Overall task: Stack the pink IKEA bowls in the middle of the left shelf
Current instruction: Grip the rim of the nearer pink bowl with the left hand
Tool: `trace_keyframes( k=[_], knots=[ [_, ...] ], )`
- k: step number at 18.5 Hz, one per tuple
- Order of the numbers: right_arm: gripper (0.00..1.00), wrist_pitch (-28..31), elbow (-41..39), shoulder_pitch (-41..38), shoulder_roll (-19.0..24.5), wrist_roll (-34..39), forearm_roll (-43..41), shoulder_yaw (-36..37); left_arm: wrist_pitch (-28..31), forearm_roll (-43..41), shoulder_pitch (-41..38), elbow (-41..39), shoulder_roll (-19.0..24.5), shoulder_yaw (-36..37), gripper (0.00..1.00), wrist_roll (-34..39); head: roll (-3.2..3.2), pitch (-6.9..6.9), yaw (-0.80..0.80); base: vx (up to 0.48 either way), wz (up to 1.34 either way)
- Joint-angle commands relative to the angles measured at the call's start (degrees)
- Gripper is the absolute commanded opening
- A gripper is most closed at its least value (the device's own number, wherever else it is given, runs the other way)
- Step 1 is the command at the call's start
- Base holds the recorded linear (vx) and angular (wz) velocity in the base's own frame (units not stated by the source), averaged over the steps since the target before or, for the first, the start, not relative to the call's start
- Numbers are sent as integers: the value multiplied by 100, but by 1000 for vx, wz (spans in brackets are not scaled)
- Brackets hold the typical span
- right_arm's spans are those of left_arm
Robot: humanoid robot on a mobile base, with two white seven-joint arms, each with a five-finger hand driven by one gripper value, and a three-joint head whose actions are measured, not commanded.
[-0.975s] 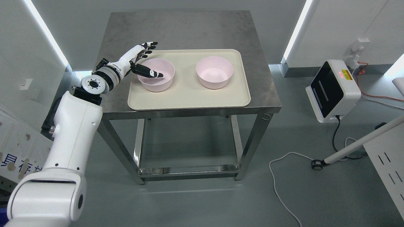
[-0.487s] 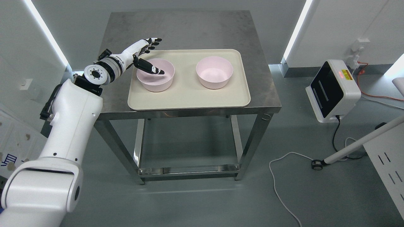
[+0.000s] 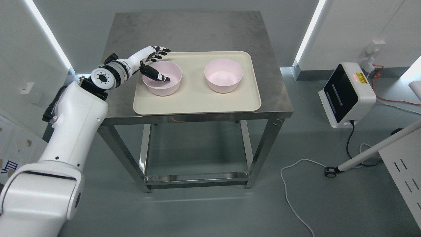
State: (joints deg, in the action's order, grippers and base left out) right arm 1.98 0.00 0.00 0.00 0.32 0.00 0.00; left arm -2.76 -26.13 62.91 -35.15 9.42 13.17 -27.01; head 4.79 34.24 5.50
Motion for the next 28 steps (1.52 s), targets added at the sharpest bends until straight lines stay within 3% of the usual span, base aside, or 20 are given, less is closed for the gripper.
trace_keyframes(
  k=[1, 8, 13, 17, 20, 28],
  knots=[
    [100, 4, -193, -167, -100, 3, 0, 62, 4, 3, 64, 298, 60, 186, 75, 29, 0, 0, 0, 0, 0],
    [100, 4, -193, -167, -100, 3, 0, 70, -31, 11, 90, 290, -10, 177, 69, 11, 0, 0, 0, 0, 0],
    [100, -4, -193, -167, -100, 3, 0, 62, -592, 47, 90, 281, -19, 107, 41, 20, 0, 0, 0, 0, 0],
    [100, -4, -193, -167, -100, 3, 0, 62, -717, 47, 73, 281, -54, 107, 37, 29, 0, 0, 0, 0, 0],
    [100, 4, -193, -167, -100, 3, 0, 70, -909, 47, 73, 281, -54, 90, 26, 29, 0, 0, 0, 0, 0],
    [100, 4, -193, -167, -100, 3, 0, 62, -1094, 55, 11, 281, -195, -77, 11, 38, 0, 0, 0, 0, 0]
  ],
)
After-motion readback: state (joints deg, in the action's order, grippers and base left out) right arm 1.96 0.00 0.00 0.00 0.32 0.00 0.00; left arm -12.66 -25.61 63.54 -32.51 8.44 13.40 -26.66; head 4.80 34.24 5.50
